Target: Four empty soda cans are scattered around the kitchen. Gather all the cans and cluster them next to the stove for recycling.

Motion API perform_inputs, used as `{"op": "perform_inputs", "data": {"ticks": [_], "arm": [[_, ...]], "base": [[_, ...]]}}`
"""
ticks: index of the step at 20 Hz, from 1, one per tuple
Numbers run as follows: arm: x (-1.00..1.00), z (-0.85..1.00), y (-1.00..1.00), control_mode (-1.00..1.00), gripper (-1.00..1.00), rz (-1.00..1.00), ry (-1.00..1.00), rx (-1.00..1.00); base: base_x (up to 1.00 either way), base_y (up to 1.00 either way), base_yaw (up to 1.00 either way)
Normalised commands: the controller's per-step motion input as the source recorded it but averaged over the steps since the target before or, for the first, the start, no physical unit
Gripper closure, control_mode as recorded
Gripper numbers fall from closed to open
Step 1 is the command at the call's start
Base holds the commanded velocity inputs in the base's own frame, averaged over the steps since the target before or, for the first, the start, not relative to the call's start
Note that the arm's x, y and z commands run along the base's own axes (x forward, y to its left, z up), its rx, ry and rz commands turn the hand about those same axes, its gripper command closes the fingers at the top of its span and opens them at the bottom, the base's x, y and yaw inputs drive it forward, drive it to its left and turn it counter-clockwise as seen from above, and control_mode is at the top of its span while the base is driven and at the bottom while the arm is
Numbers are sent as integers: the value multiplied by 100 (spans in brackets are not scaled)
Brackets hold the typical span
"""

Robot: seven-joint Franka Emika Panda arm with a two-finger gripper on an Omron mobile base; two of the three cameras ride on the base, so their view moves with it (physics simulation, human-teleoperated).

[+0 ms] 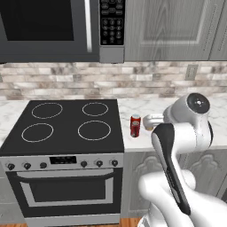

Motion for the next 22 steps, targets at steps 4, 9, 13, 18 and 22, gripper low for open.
{"op": "perform_inputs", "data": {"ticks": [4,9,13,18,22], "arm": [[-14,14,0,-100,-100,1,-1,0],[-19,1,4,-100,-100,5,2,0],[0,0,0,100,-100,0,0,0],[0,0,0,100,-100,0,0,0],[0,0,0,100,-100,0,0,0]], "base": [[0,0,0],[0,0,0],[-18,13,8],[-15,14,8],[-74,41,14]]}}
